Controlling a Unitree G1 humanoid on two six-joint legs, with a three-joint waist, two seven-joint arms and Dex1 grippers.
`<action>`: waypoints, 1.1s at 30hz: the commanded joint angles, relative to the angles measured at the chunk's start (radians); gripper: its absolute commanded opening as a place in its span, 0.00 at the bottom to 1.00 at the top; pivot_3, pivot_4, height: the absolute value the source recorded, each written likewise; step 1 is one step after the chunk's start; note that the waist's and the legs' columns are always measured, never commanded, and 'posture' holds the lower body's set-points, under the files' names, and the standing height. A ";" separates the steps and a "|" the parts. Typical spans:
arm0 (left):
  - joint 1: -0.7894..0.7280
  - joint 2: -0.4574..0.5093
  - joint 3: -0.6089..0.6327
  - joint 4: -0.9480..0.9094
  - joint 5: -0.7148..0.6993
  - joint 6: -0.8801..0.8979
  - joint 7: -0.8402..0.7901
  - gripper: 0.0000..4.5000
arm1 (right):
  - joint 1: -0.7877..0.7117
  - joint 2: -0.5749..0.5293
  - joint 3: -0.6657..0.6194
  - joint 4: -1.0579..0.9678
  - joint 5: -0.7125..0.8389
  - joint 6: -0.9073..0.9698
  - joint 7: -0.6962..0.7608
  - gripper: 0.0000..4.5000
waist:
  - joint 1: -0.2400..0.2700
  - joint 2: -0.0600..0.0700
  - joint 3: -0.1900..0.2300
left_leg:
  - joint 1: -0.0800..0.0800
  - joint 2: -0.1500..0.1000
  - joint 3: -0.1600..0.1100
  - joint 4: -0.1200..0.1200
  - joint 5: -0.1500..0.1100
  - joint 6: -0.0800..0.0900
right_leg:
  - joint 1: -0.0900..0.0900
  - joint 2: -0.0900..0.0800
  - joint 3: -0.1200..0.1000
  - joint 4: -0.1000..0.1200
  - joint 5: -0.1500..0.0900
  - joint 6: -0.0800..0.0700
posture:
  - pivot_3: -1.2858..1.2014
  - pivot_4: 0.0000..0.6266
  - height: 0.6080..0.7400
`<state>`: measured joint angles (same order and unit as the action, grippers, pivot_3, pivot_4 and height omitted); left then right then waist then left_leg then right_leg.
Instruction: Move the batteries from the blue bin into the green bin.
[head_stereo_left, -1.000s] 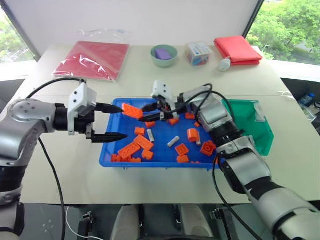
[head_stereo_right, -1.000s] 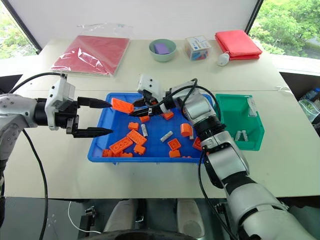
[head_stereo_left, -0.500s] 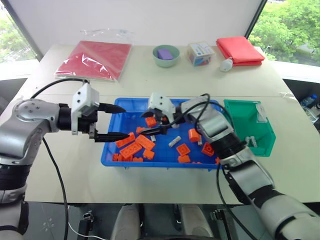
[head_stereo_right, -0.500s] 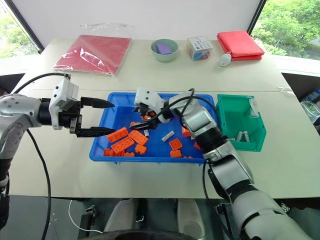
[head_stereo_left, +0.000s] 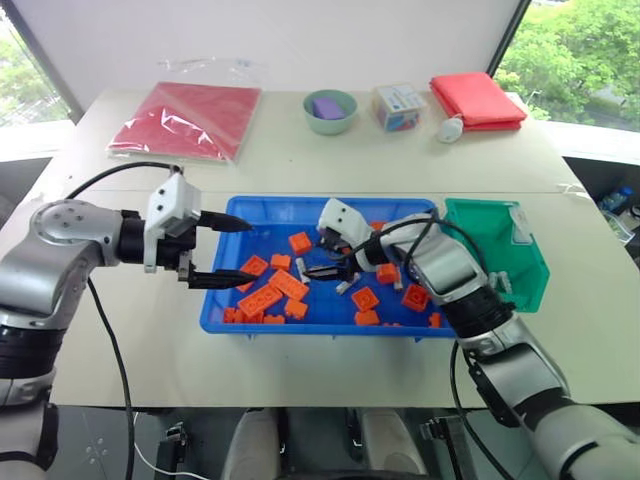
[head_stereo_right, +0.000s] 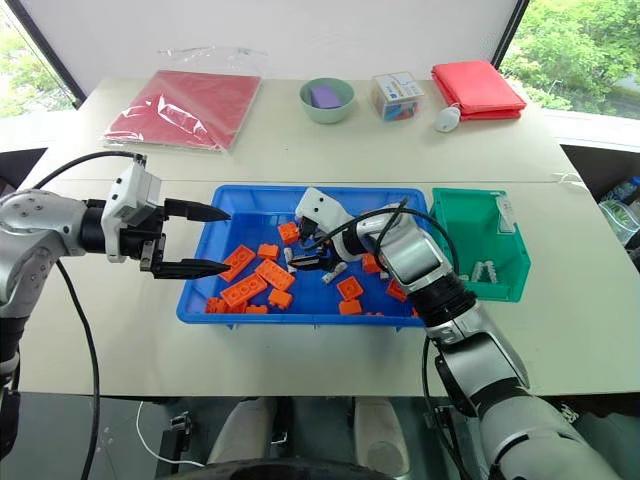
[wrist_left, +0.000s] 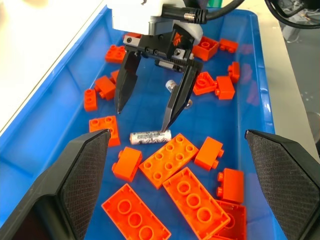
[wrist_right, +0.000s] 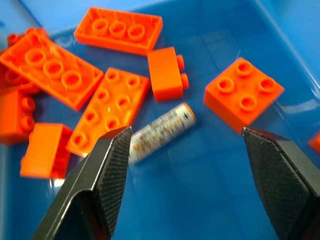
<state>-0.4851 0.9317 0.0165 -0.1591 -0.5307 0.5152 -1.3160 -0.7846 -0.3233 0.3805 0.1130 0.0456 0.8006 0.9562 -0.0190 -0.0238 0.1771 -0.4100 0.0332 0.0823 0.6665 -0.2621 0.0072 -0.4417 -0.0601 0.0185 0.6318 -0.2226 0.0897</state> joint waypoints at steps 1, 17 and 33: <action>-0.017 0.001 0.010 -0.008 0.001 -0.017 -0.006 1.00 | -0.012 0.014 -0.004 -0.003 0.004 0.005 -0.035 0.80 | 0.002 0.000 0.000 | 0.000 0.000 0.000 0.000 0.000 0.000 | 0.000 0.000 0.000 0.000 0.000 0.000 | 0.52 0.24 0.97; -0.002 0.008 0.028 -0.006 -0.001 -0.022 0.006 1.00 | 0.017 -0.036 0.118 -0.028 -0.073 -0.081 -0.043 0.04 | 0.000 0.000 0.000 | 0.000 0.000 0.000 0.000 0.000 0.000 | 0.000 0.000 0.000 0.000 -0.001 -0.002 | 0.52 0.24 0.97; -0.025 -0.061 -0.007 -0.013 -0.005 -0.014 0.015 1.00 | 0.100 -0.316 -0.457 -0.335 0.232 0.266 -0.035 0.01 | 0.008 -0.001 0.000 | -0.001 -0.001 0.000 0.000 0.000 0.000 | 0.001 -0.002 0.000 -0.002 -0.001 -0.002 | 0.52 0.24 0.97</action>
<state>-0.4903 0.8762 0.0100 -0.1664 -0.5335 0.5173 -1.3029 -0.6927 -0.6033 0.0335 -0.1737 0.2241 1.0006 0.9248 -0.0115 -0.0250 0.1772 -0.4110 0.0325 0.0820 0.6667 -0.2623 0.0074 -0.4410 -0.0619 0.0181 0.6299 -0.2239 0.0875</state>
